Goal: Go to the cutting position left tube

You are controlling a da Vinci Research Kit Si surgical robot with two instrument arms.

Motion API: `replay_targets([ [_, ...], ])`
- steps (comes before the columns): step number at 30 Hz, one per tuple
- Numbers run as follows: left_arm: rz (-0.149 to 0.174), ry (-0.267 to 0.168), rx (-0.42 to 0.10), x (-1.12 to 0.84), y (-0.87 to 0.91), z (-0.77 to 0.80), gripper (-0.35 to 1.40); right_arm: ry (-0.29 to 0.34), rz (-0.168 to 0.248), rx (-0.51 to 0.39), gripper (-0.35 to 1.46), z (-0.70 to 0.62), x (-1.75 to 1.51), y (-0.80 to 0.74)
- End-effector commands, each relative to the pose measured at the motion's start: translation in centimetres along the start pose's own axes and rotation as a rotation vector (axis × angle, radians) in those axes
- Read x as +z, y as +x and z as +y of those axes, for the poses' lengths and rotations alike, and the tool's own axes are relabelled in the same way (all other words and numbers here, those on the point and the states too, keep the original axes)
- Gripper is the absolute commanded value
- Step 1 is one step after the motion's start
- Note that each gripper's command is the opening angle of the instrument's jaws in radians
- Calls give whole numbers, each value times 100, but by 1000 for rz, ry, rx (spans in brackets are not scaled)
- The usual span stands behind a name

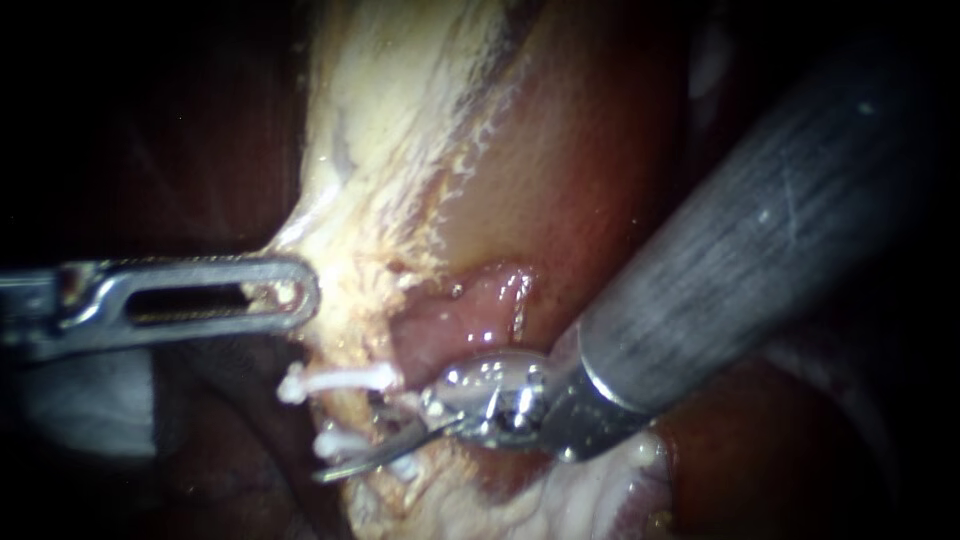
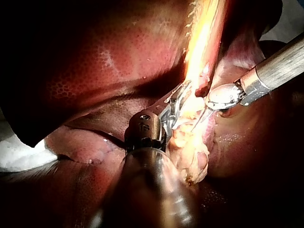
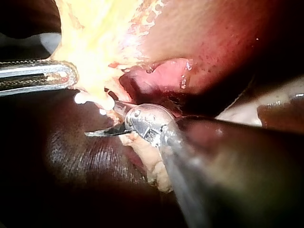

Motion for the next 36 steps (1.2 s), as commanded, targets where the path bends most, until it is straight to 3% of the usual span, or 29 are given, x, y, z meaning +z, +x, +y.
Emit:
replay_targets([
  [1,-1,-1,0,1,0,0,-35,0,3,-2,135,1,1,0],
  [21,-1,-1,1,4,0,1,-35,3,18,24,133,19,24,2],
  [36,-2,-1,0,5,0,1,-35,3,19,30,133,20,24,1],
])
